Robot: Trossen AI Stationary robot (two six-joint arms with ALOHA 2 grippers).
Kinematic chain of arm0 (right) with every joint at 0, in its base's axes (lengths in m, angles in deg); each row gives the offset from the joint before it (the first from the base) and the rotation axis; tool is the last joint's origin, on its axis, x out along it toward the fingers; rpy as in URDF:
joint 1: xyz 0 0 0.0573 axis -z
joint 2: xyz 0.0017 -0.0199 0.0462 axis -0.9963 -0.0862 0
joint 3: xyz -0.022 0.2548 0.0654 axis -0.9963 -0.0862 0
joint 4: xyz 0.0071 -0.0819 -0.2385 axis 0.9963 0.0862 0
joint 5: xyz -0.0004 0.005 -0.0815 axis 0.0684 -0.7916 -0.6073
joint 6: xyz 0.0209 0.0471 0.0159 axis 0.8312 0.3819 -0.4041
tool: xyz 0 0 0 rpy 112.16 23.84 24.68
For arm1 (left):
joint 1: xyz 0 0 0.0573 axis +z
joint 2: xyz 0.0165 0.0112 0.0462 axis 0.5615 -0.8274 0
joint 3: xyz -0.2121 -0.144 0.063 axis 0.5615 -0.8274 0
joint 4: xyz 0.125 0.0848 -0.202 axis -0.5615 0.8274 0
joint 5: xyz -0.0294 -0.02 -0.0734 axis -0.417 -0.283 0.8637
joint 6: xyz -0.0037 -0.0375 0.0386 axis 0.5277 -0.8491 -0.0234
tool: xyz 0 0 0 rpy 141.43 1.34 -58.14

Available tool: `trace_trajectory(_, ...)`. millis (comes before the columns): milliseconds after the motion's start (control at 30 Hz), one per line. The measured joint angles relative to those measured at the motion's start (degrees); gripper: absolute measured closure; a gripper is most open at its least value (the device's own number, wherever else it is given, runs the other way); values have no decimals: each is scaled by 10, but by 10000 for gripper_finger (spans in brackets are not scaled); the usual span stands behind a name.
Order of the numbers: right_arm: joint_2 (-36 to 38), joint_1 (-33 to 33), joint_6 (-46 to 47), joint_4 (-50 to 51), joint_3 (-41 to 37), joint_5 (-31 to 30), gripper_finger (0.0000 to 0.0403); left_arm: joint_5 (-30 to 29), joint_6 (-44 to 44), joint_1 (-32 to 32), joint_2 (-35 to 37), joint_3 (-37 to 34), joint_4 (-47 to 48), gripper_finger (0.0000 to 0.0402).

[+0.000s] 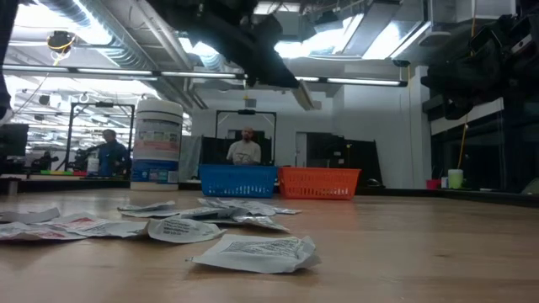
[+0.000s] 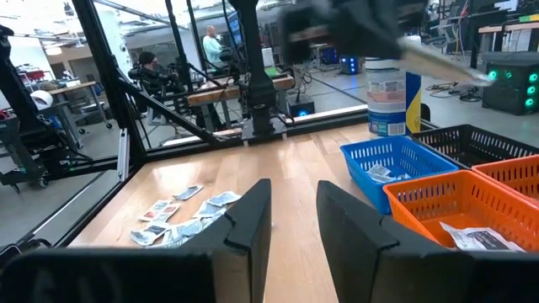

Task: Pick & Place First Aid Supplies
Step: Put the bandage pack into the top orange bin

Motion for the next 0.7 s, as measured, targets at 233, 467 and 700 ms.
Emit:
trace_trajectory(233,0,0,0,0,0,0,303,0,39,47,-89,93,52,400)
trace_trajectory(467,0,0,0,0,0,0,303,-5,42,70,-165,165,102,400)
trace_trajectory(700,0,0,0,0,0,0,303,-38,54,73,-201,197,150,400)
